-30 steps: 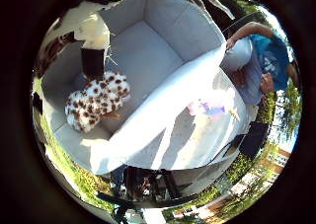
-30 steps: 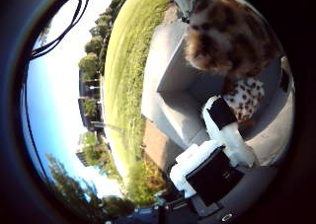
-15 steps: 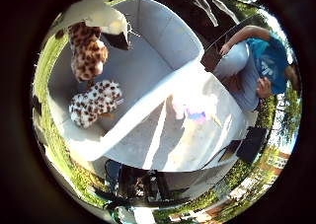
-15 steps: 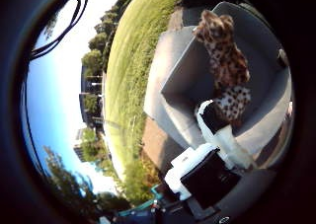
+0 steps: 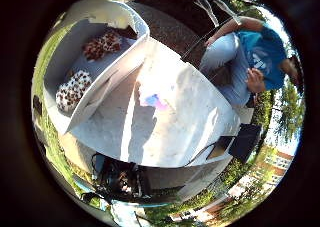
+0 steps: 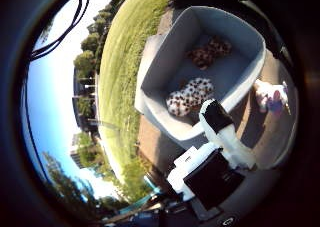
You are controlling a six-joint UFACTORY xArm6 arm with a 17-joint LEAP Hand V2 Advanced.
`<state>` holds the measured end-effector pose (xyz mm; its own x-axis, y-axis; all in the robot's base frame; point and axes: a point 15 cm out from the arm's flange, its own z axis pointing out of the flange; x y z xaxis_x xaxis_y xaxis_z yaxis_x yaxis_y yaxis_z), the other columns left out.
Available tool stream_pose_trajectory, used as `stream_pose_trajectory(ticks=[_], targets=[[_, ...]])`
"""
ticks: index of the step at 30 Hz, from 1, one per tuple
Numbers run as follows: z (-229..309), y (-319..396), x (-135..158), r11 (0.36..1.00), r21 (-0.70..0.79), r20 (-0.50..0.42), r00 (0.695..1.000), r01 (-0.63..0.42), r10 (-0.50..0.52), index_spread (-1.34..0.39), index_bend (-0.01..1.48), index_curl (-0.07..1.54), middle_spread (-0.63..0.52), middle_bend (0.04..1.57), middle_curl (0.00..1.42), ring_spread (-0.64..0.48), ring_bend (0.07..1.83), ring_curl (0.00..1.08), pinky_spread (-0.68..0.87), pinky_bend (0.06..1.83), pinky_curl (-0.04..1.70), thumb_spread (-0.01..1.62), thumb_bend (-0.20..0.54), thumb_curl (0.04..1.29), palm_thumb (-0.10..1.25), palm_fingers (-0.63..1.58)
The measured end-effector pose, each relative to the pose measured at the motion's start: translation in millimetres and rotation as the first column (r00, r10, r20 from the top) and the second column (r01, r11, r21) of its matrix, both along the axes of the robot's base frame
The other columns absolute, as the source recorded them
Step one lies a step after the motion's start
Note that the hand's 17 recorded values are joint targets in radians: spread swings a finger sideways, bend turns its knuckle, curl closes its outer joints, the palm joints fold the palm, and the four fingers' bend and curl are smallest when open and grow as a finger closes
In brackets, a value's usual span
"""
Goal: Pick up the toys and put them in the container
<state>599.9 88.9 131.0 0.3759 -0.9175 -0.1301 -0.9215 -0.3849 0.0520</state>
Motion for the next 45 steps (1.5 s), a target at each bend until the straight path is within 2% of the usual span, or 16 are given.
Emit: stream_pose_trajectory(ticks=[4, 8, 13, 19, 25, 36, 40, 43, 45], targets=[[-5, -48, 10, 0.995, -0.097, 0.027, 1.000, -0.003, 0.006, -0.36, 0.20, 0.37, 0.05, 0.18, 0.33, 0.28, 0.50, 0.31, 0.47, 0.58, 0.34, 1.12, -0.024, 0.44, 0.73, 0.05], [-8, -80, 19, 0.979, -0.203, 0.054, 0.998, -0.032, 0.044, -0.33, 0.19, 0.36, 0.04, 0.18, 0.33, 0.27, 0.47, 0.30, 0.45, 0.52, 0.31, 1.13, -0.027, 0.44, 0.72, 0.06], [-38, -102, 13, 0.979, -0.204, 0.012, 1.000, -0.005, 0.007, -0.28, 0.17, 0.34, 0.04, 0.18, 0.33, 0.26, 0.44, 0.30, 0.44, 0.49, 0.29, 1.15, -0.040, 0.42, 0.65, 0.08], [-85, -127, 13, 0.980, -0.195, -0.001, 1.000, 0.029, -0.030, -0.22, 0.15, 0.30, 0.04, 0.17, 0.33, 0.27, 0.43, 0.30, 0.45, 0.53, 0.29, 1.16, -0.034, 0.40, 0.60, 0.10], [-125, -121, 9, 0.982, -0.189, -0.023, 1.000, 0.007, -0.012, -0.19, 0.15, 0.28, 0.05, 0.17, 0.32, 0.28, 0.44, 0.31, 0.47, 0.59, 0.30, 1.16, -0.031, 0.37, 0.57, 0.11], [-151, -93, 9, 0.981, -0.188, -0.023, 0.999, -0.043, 0.039, -0.15, 0.16, 0.26, 0.05, 0.17, 0.31, 0.29, 0.48, 0.31, 0.50, 0.72, 0.30, 1.15, -0.024, 0.36, 0.61, 0.17], [-166, -89, 3, 0.981, -0.188, -0.041, 0.998, -0.052, 0.045, -0.12, 0.17, 0.26, 0.02, 0.19, 0.32, 0.29, 0.53, 0.32, 0.52, 0.75, 0.29, 1.14, -0.023, 0.36, 0.63, 0.30], [-174, -89, 4, 0.981, -0.186, -0.035, 0.998, -0.051, 0.045, -0.14, 0.16, 0.25, -0.05, 0.25, 0.35, 0.26, 0.66, 0.35, 0.53, 0.86, 0.30, 1.13, -0.017, 0.37, 0.67, 0.62], [-179, -91, 4, 0.982, -0.185, -0.031, 0.999, -0.049, 0.044, -0.20, 0.11, 0.22, -0.09, 0.43, 0.41, 0.19, 0.83, 0.40, 0.49, 0.91, 0.32, 1.12, -0.014, 0.38, 0.70, 0.89]])
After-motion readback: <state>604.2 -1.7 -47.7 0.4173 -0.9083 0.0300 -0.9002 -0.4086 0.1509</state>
